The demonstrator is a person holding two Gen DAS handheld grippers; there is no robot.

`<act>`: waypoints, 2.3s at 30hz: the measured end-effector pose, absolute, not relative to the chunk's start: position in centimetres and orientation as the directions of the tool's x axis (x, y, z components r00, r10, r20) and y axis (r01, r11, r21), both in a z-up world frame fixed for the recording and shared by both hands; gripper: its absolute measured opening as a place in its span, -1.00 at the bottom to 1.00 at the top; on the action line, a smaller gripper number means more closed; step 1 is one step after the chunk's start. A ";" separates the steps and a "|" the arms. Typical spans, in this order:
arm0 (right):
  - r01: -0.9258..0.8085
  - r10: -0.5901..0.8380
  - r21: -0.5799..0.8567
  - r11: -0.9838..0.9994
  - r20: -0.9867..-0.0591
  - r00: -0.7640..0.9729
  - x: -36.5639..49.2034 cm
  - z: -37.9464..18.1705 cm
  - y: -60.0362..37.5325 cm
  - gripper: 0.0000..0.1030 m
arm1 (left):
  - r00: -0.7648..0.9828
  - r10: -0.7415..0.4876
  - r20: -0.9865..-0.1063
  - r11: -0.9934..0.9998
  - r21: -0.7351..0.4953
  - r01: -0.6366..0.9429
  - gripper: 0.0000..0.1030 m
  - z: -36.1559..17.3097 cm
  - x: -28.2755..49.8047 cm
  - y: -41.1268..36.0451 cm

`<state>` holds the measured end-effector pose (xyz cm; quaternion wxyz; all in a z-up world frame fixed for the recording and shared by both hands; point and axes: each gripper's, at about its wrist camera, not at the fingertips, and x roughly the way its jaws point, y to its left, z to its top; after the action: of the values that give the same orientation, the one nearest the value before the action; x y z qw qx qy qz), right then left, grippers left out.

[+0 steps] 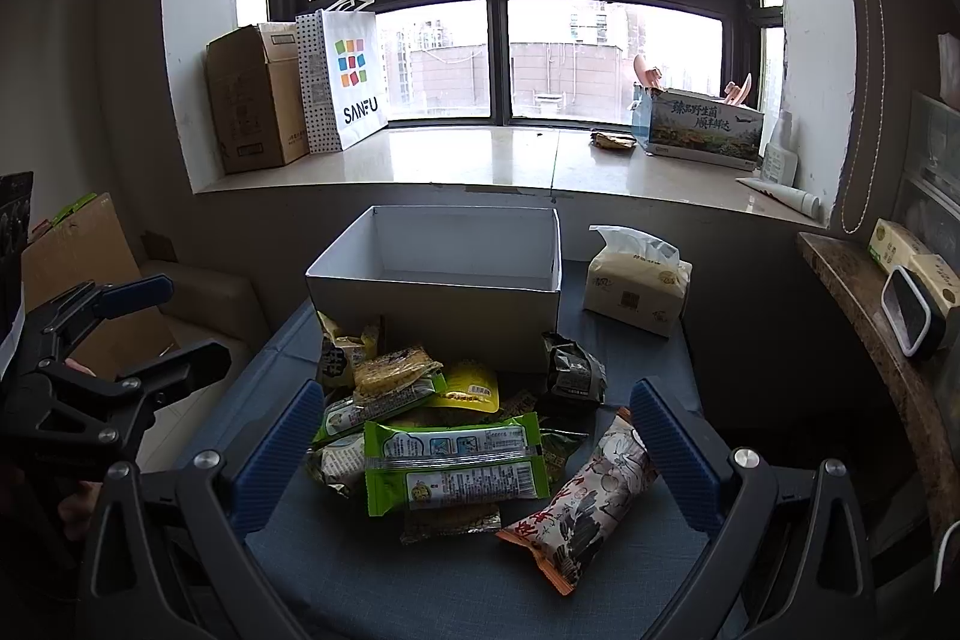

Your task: Organize snacks

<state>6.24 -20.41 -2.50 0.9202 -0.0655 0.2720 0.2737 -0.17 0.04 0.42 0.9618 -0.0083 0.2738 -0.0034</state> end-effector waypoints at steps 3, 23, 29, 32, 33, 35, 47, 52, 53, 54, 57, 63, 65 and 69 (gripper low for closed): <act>-0.539 0.468 0.028 0.842 -0.535 0.703 6.2 -2.5 -20.4 1.00 | 0.851 -0.010 -0.525 1.000 -0.013 0.003 1.00 0.4 -0.2 -0.1; -0.537 0.463 0.023 0.843 -0.538 0.704 6.2 -2.4 -20.5 1.00 | 0.851 -0.019 -0.524 1.000 -0.026 0.007 1.00 0.3 -0.4 0.1; -0.533 0.461 0.024 0.846 -0.537 0.707 6.2 -2.3 -20.5 1.00 | 0.851 -0.017 -0.524 1.000 -0.025 0.005 1.00 0.3 -0.4 0.1; -0.534 0.460 0.023 0.845 -0.540 0.705 6.2 -2.4 -20.6 1.00 | 0.851 -0.018 -0.524 1.000 -0.025 0.005 0.99 0.3 -0.4 0.2; -0.534 0.459 0.022 0.845 -0.540 0.705 6.2 -2.4 -20.5 1.00 | 0.851 -0.017 -0.525 1.000 -0.025 0.005 1.00 0.3 -0.4 0.1; -0.534 0.459 0.023 0.845 -0.541 0.704 6.2 -2.4 -20.5 1.00 | 0.851 -0.015 -0.524 1.000 -0.028 0.001 1.00 0.3 -0.4 0.2; -0.513 0.433 0.017 0.858 -0.559 0.707 7.4 -3.3 -21.2 1.00 | 0.878 -0.013 -0.479 0.998 -0.056 -0.016 0.99 0.0 -0.3 1.4; -0.532 0.419 -0.014 0.847 -0.600 0.682 11.9 -5.7 -21.0 1.00 | 0.868 -0.025 -0.496 0.997 -0.075 -0.014 0.99 -0.8 0.1 2.0; -0.530 0.406 -0.021 0.848 -0.618 0.674 13.4 -6.5 -20.8 1.00 | 0.864 -0.033 -0.502 0.997 -0.081 -0.009 0.99 -0.9 0.1 2.0; -0.518 0.383 -0.027 0.855 -0.639 0.667 14.9 -7.5 -20.6 1.00 | 0.860 -0.037 -0.509 0.996 -0.084 -0.007 0.99 -1.0 0.2 2.1; -0.478 0.332 -0.015 0.878 -0.699 0.633 19.3 -10.3 -20.5 1.00 | 0.846 -0.070 -0.528 0.994 -0.104 0.017 0.99 -1.2 0.2 2.2; -0.474 0.327 0.028 0.880 -0.759 0.563 25.3 -14.7 -19.2 1.00 | 0.826 -0.140 -0.545 0.982 -0.181 0.047 0.99 -2.0 0.6 2.8; -0.450 0.313 0.051 0.891 -0.788 0.530 27.2 -16.2 -18.9 1.00 | 0.824 -0.145 -0.547 0.983 -0.176 0.056 0.99 -2.2 0.6 2.6; -0.435 0.323 0.111 0.894 -0.832 0.450 29.7 -19.0 -18.4 1.00 | 0.823 -0.146 -0.549 0.985 -0.156 0.071 0.99 -2.1 0.5 2.2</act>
<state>29.74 -18.39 -19.01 0.8495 -0.0592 0.4744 0.2230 0.53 2.15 -2.15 0.9525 -0.0641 0.2923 -0.0572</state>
